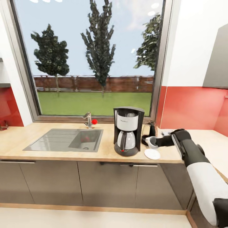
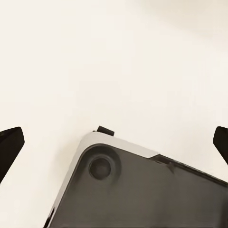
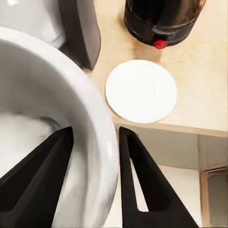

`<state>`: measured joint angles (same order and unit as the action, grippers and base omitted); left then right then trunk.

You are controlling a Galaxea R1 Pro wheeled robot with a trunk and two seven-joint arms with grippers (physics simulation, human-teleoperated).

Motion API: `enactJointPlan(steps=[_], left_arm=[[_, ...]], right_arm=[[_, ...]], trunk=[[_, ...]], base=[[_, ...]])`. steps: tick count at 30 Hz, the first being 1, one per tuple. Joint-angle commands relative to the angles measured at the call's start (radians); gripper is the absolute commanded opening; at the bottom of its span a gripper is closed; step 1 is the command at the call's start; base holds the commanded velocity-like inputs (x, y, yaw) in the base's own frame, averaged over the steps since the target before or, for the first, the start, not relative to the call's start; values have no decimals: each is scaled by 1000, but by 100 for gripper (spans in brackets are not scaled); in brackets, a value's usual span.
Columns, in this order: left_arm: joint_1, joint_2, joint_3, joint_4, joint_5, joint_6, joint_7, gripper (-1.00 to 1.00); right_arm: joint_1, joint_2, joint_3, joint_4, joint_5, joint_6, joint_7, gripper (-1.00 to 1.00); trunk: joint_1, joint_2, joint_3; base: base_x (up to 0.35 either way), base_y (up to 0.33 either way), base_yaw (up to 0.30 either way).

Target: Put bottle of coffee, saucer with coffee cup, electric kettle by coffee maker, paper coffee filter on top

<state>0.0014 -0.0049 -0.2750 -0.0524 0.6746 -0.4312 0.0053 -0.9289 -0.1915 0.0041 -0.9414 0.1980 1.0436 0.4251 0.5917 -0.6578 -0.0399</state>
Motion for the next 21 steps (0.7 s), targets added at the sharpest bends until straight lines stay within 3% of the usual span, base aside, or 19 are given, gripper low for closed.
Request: enactJointPlan(steps=[1, 3, 4, 9, 15, 21], left_arm=[[0, 0, -9, -1, 10, -3, 1, 100], [0, -2, -9, 0, 10, -3, 0, 100], [0, -2, -9, 0, 10, -3, 0, 100], [0, -4, -9, 0, 9, -3, 0, 100], [0, -4, -9, 1, 8, -3, -1, 100], [0, -4, -9, 3, 9, 0, -1, 100]], right_arm=[[-20, -5, 9, 34, 5, 4, 18, -100], [-52, -11, 27, 112, 6, 4, 27, -100], [-108, -14, 39, 236, 7, 4, 32, -100], [-161, -12, 42, 408, 1, 4, 33, -100], [-169, -31, 43, 459, -2, 4, 34, -100], [-169, -34, 41, 485, -4, 4, 34, -100]], trunk=[[0, -2, -2], [0, -2, -2], [0, -2, -2], [0, -2, -2], [0, -2, -2], [0, -2, -2]], base=[[0, 0, 0], [0, 0, 0], [0, 0, 0], [0, 0, 0], [0, 0, 0], [60, 0, 0]])
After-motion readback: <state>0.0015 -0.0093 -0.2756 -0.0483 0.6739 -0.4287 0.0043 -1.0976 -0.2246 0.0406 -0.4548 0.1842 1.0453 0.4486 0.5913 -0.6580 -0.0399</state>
